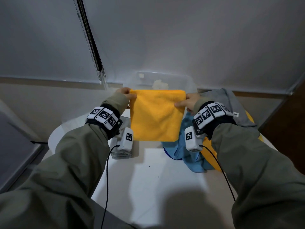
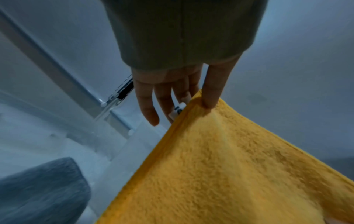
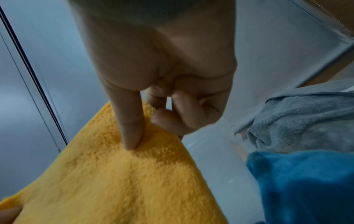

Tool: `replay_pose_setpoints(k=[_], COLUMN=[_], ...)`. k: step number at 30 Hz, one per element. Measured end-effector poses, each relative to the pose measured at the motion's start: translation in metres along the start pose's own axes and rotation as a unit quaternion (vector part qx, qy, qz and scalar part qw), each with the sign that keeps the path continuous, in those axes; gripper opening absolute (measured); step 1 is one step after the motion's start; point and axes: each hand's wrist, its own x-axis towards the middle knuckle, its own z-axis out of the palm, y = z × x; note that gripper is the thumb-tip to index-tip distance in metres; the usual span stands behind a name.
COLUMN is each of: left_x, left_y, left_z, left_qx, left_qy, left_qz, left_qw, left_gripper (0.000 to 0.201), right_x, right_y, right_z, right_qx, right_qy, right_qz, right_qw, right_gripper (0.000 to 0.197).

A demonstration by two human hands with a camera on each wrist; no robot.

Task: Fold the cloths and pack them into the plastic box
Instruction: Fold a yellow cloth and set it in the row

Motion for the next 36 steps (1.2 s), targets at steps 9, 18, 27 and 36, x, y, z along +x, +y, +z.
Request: replay_pose_setpoints(k=[9,18,27,36], left_x=[-0.004,-0.055,-0.042,-0.062], left_y=[-0.057,-0.164,-0.145,-0.155], left_z=[-0.023,0.015,0.049,0.113], left_qx=[-0.078,0.285,0.209,0.019], left_qy=[-0.051,-0.345,-0.162,-0.181], left_qz=[0.055,-0.18,-0.11,-0.24], left_qw=[0.994,0.876,0.958,0.954], left_gripper=[0.029,0.036,0.029,0.046], right_x=[0.016,-0.012,0.011,0.009], right_y=[0.036,0.124,0.126,0.121], right_z=[0.036,0.094,0.115,0.131], right_qx=[0.174,-0.191,-0.225,-0.136], right_qy=[-0.062,-0.258,-0.077,-0.118], right_qz=[-0.03,0.141,0.167,0.144], right_qw=[0.982,0.937,0.957,0.973], right_gripper=[0.039,0.04,0.039,0.064])
